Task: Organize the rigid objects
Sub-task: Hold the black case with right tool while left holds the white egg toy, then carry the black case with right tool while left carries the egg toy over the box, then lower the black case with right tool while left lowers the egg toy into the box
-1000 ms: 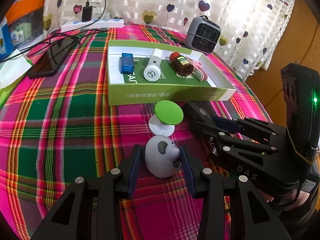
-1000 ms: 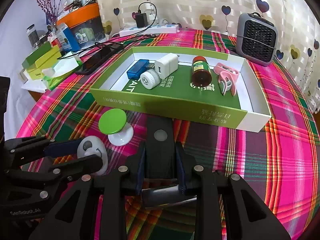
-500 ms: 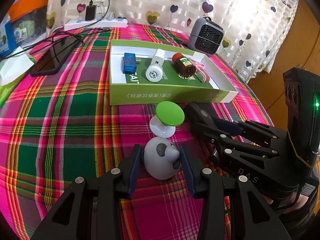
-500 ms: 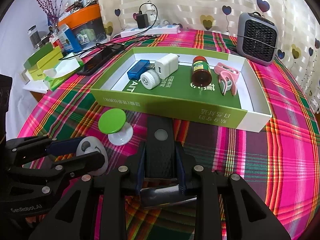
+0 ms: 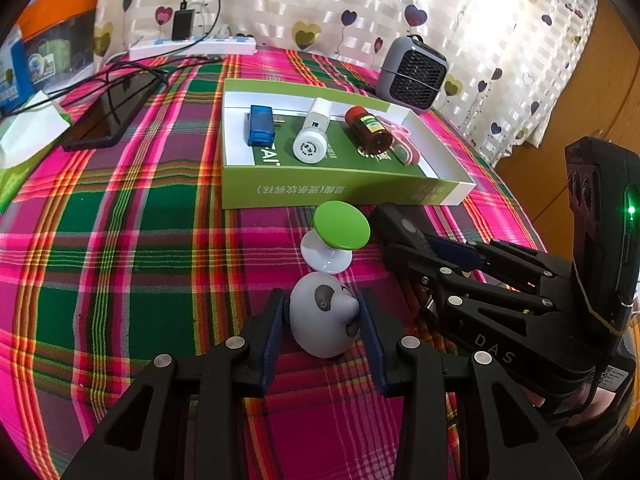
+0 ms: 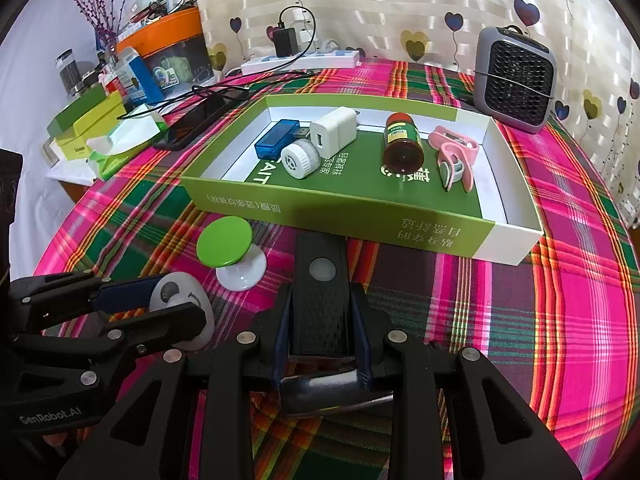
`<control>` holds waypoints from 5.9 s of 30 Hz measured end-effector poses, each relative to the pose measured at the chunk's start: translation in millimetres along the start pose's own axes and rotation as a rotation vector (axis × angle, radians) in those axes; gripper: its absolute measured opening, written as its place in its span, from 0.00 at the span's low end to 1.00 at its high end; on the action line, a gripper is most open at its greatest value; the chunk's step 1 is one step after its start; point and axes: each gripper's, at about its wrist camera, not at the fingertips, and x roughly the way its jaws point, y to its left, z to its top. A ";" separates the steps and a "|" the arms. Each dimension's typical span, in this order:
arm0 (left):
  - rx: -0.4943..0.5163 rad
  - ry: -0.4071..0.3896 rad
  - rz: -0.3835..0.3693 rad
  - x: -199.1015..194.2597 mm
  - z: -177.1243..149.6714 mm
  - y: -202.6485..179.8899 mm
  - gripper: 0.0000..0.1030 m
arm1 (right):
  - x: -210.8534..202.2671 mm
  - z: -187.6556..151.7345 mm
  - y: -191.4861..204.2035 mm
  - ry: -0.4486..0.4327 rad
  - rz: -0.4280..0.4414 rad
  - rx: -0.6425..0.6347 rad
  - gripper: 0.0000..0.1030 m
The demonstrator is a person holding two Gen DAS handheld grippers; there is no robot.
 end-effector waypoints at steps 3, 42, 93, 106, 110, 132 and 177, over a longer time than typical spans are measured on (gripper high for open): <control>-0.002 -0.004 0.008 -1.0 -0.2 -0.4 0.34 | 0.0 0.0 0.1 0.000 0.000 0.000 0.28; 0.008 -0.075 0.021 -29.5 11.3 -4.4 0.34 | -21.8 8.4 -0.7 -0.057 0.011 -0.006 0.28; -0.006 -0.077 0.050 21.7 102.3 19.5 0.34 | 12.3 107.4 -77.8 -0.042 -0.097 0.011 0.28; -0.009 -0.046 0.061 40.4 107.8 22.5 0.34 | 36.5 112.4 -92.2 0.010 -0.102 0.003 0.28; -0.013 -0.038 0.063 44.5 108.4 23.9 0.34 | 41.2 113.6 -93.6 0.020 -0.106 0.000 0.28; -0.007 -0.019 0.069 57.0 111.7 23.8 0.34 | 52.9 117.0 -94.8 0.038 -0.108 -0.012 0.28; -0.007 -0.019 0.074 58.7 112.6 25.0 0.34 | 55.6 118.4 -98.8 0.026 -0.071 0.031 0.28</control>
